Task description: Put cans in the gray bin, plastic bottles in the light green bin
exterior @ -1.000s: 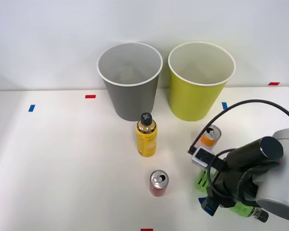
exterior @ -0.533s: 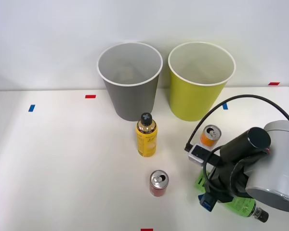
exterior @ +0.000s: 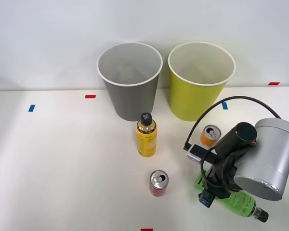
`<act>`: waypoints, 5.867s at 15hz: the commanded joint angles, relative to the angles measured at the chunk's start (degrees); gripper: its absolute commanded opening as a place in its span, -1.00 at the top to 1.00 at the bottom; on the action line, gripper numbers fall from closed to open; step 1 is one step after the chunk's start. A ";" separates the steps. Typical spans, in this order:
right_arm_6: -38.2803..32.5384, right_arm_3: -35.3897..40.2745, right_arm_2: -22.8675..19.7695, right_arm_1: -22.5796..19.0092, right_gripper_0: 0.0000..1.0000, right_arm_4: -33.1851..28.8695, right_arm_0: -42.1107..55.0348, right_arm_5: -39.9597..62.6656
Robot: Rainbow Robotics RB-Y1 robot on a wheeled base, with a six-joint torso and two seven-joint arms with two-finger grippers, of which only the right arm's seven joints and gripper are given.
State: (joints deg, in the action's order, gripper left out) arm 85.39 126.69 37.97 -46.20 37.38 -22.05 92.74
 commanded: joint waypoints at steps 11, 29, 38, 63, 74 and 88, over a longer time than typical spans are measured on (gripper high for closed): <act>2.85 -4.08 1.75 2.17 -1.00 -2.84 -0.01 -0.01; 6.54 -7.07 1.75 3.93 0.97 -4.78 -0.01 -0.89; 6.72 17.54 -14.33 2.52 1.00 -10.23 19.59 -1.33; 3.20 23.31 -59.07 27.92 1.00 28.53 23.54 -37.63; 2.24 6.56 -58.01 22.74 1.00 22.64 3.33 -48.97; 2.94 -19.19 -37.71 17.20 1.00 4.45 -6.52 -70.15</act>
State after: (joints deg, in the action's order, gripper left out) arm 88.24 109.02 -1.04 -28.87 42.27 -27.90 24.25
